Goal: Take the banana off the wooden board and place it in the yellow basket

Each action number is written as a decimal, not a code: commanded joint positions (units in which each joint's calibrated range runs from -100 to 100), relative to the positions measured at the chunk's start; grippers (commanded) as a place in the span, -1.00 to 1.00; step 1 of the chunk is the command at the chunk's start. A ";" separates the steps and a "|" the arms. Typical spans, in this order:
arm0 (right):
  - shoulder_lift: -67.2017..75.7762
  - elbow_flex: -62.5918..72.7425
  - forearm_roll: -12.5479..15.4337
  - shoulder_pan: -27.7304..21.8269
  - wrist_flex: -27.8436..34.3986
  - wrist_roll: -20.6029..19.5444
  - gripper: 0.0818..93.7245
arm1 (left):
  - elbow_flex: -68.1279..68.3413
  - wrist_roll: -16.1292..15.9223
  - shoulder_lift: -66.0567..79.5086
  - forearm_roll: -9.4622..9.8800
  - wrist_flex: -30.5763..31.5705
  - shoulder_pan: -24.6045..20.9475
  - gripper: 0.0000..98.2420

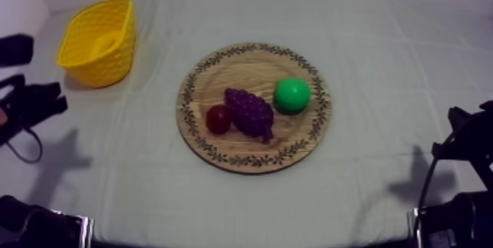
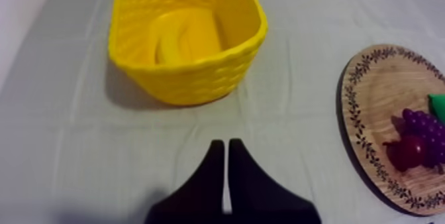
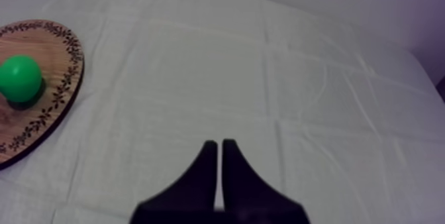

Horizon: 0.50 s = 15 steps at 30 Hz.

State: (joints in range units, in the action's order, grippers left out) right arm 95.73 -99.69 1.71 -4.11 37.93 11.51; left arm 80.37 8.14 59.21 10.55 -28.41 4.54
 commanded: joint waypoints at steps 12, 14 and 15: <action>0.02 0.03 0.02 -0.02 -0.03 0.07 -0.99 | 17.14 -1.50 33.20 -2.32 -4.65 -1.27 -1.00; 0.02 0.03 0.02 -0.02 -0.03 0.07 -0.99 | 17.44 -2.42 34.76 -3.28 -5.81 -1.64 -1.00; 0.02 0.03 0.02 -0.02 -0.03 0.08 -0.99 | 17.53 -2.93 35.59 -3.74 -6.41 -1.83 -1.00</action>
State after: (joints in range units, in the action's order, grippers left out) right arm 95.73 -99.69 1.71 -4.11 37.93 11.58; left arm 97.84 6.01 92.43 7.27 -34.35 2.82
